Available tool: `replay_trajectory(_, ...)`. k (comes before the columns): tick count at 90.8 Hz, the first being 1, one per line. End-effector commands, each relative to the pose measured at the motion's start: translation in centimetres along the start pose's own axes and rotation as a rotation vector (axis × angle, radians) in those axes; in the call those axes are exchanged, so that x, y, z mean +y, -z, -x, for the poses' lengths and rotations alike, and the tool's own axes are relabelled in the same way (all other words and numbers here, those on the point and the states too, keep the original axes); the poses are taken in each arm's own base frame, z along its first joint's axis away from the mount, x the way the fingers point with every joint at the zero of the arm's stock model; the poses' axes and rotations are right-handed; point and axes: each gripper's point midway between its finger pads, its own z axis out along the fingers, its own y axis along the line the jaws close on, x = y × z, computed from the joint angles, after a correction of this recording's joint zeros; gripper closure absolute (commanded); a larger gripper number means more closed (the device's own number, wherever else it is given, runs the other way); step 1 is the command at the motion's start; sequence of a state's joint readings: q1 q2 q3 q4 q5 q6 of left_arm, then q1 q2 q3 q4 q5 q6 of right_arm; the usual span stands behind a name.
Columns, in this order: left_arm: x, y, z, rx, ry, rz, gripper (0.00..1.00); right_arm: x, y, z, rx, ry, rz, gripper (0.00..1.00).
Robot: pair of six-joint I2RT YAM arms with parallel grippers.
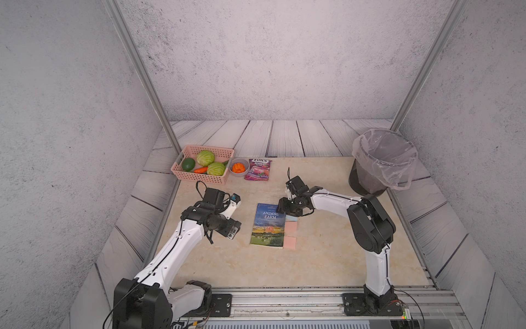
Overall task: Peel off the used sticky note
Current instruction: Open the book at the center of the board.
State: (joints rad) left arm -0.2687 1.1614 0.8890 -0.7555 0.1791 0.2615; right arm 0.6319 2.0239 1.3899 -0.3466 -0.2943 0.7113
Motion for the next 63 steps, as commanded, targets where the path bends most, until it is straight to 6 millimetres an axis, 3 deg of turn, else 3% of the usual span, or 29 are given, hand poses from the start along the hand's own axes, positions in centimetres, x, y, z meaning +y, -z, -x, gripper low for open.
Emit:
replay_trajectory(1,0.0,-0.4,-0.5,0.018,0.008,-0.001,0.16,0.5,-0.1,-0.4,0.017,-0.022,0.038,0.41)
replay_trajectory(63,-0.1,-0.3,-0.5,0.014,0.008,-0.004,0.16,3.4,1.2,-0.4,0.018,-0.065,0.187,0.42)
